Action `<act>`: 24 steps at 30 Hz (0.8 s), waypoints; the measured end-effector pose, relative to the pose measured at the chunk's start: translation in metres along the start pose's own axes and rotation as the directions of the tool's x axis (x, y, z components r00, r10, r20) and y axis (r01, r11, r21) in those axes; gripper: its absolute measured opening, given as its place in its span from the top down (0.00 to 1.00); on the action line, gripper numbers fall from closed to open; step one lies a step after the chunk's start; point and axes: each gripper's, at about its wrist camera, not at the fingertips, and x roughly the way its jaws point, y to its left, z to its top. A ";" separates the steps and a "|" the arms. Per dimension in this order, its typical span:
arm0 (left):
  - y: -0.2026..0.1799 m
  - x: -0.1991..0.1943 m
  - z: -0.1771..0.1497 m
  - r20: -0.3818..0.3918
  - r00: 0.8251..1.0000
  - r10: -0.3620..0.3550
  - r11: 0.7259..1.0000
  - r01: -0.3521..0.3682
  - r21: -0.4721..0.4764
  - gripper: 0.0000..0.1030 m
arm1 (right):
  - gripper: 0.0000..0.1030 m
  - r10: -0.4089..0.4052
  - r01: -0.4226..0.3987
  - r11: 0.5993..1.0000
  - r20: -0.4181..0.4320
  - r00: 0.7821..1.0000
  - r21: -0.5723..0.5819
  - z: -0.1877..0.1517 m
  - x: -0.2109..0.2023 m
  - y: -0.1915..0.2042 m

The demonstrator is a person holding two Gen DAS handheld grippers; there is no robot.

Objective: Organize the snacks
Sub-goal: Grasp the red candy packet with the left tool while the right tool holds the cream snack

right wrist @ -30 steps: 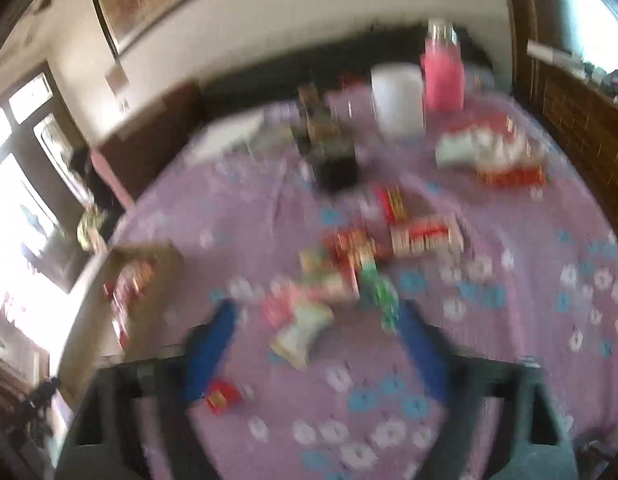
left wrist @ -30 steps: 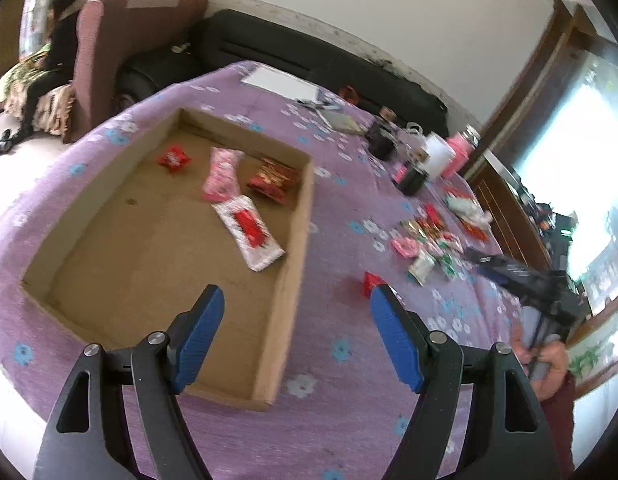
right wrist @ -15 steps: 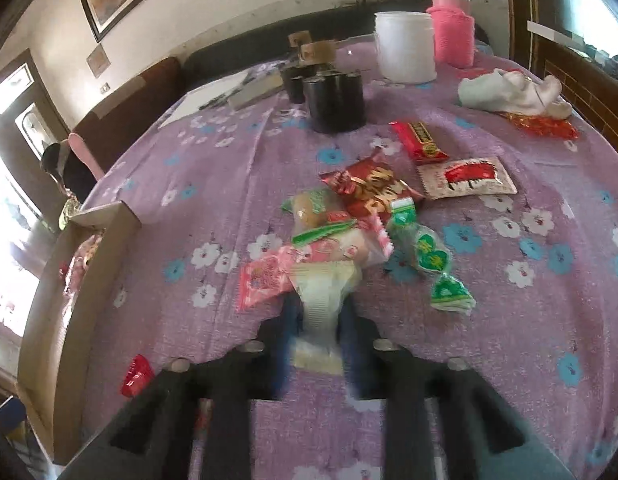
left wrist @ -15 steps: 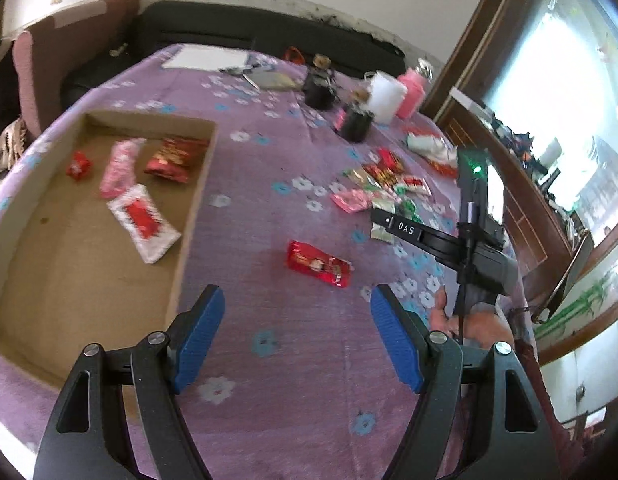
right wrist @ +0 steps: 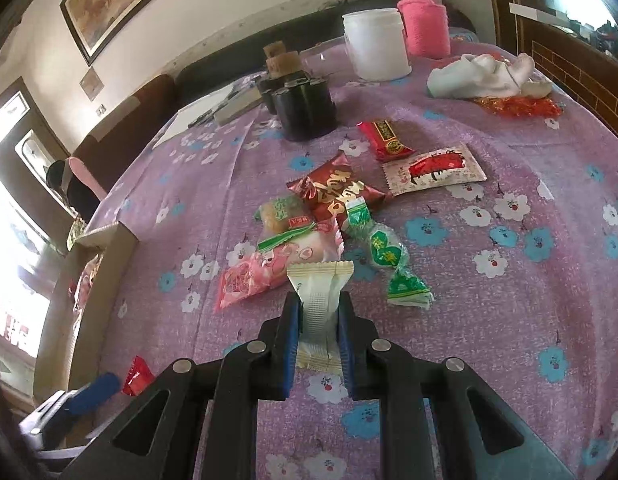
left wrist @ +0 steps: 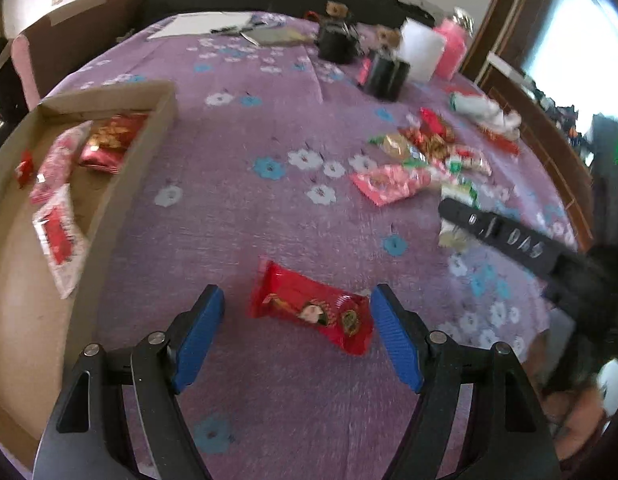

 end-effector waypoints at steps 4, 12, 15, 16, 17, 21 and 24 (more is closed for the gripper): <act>-0.015 0.000 -0.005 0.064 0.996 0.059 0.992 -0.065 0.109 0.64 | 0.82 -0.004 0.004 1.000 0.019 1.000 -0.008 0.001 -0.004 0.001; 0.009 -0.016 -0.003 0.065 0.996 -0.057 0.998 0.056 0.023 0.69 | 0.82 -0.002 0.003 1.000 0.039 0.999 -0.015 0.001 -0.008 0.002; 0.015 -0.032 -0.005 0.091 0.991 -0.093 0.996 0.093 0.005 0.69 | 0.82 0.006 -0.005 1.000 0.051 0.999 -0.019 0.001 -0.009 0.004; 0.017 -0.039 -0.006 0.101 0.990 -0.103 0.995 0.104 -0.005 0.69 | 0.82 0.007 -0.005 1.000 0.056 0.998 -0.021 0.000 -0.010 0.005; 0.020 -0.044 -0.006 0.109 0.988 -0.112 0.993 0.114 -0.013 0.69 | 0.82 0.006 -0.005 1.000 0.061 0.998 -0.022 0.000 -0.011 0.005; 0.041 -0.075 -0.006 0.157 0.978 -0.135 0.988 0.145 -0.053 0.69 | 0.82 0.019 -0.017 0.999 0.074 0.997 -0.030 -0.001 -0.013 0.009; 0.066 -0.095 -0.007 0.195 0.973 -0.127 0.985 0.147 -0.093 0.69 | 0.82 0.018 -0.015 0.999 0.085 0.996 -0.042 -0.004 -0.013 0.013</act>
